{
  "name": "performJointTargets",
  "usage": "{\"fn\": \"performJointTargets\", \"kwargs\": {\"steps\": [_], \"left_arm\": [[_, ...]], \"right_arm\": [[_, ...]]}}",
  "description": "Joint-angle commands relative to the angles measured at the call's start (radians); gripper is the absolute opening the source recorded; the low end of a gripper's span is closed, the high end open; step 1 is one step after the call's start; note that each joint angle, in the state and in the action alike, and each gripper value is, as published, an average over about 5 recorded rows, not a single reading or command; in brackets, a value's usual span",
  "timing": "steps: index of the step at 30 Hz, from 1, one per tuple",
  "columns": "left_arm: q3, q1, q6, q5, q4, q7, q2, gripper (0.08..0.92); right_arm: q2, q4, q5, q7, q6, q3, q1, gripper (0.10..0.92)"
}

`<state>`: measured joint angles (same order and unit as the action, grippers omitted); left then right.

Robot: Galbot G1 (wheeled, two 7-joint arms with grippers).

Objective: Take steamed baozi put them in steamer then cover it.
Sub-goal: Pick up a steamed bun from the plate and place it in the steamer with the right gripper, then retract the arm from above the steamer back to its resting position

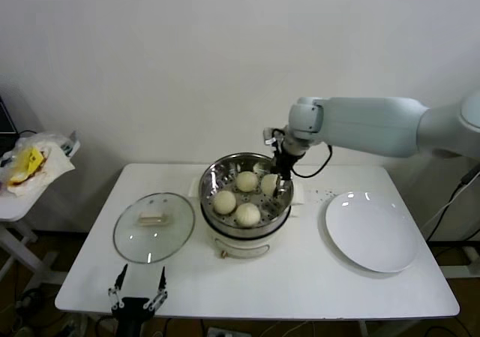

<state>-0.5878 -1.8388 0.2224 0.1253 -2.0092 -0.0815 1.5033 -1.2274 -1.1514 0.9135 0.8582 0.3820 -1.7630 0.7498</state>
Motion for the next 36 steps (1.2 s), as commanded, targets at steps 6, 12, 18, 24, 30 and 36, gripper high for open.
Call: {"fn": "performJointTargets", "kwargs": {"steps": [6, 12, 18, 24, 30, 36], "left_arm": [[-0.004, -0.004, 0.002, -0.01, 0.005, -0.002, -0.002, 0.823], [-0.004, -0.008, 0.007, -0.012, 0.007, -0.004, -0.002, 0.823], [-0.001, -0.006, 0.007, -0.01, 0.005, -0.005, -0.001, 0.823], [-0.001, 0.0, 0.005, -0.008, 0.003, -0.006, -0.002, 0.823], [-0.001, 0.003, 0.003, -0.007, -0.002, -0.005, -0.005, 0.823], [-0.004, 0.004, 0.0, -0.003, -0.01, -0.006, -0.007, 0.823]], "right_arm": [[-0.044, 0.062, -0.029, -0.029, 0.009, 0.005, -0.095, 0.691], [-0.039, 0.067, -0.025, -0.03, 0.011, 0.028, -0.089, 0.807], [-0.004, 0.046, -0.025, 0.013, -0.002, 0.044, -0.037, 0.822], [0.076, -0.003, -0.031, 0.076, -0.024, 0.057, 0.038, 0.823], [0.207, -0.058, -0.043, 0.04, -0.066, 0.151, 0.056, 0.823], [0.38, -0.128, -0.002, -0.234, -0.252, 0.277, -0.005, 0.823]]}}
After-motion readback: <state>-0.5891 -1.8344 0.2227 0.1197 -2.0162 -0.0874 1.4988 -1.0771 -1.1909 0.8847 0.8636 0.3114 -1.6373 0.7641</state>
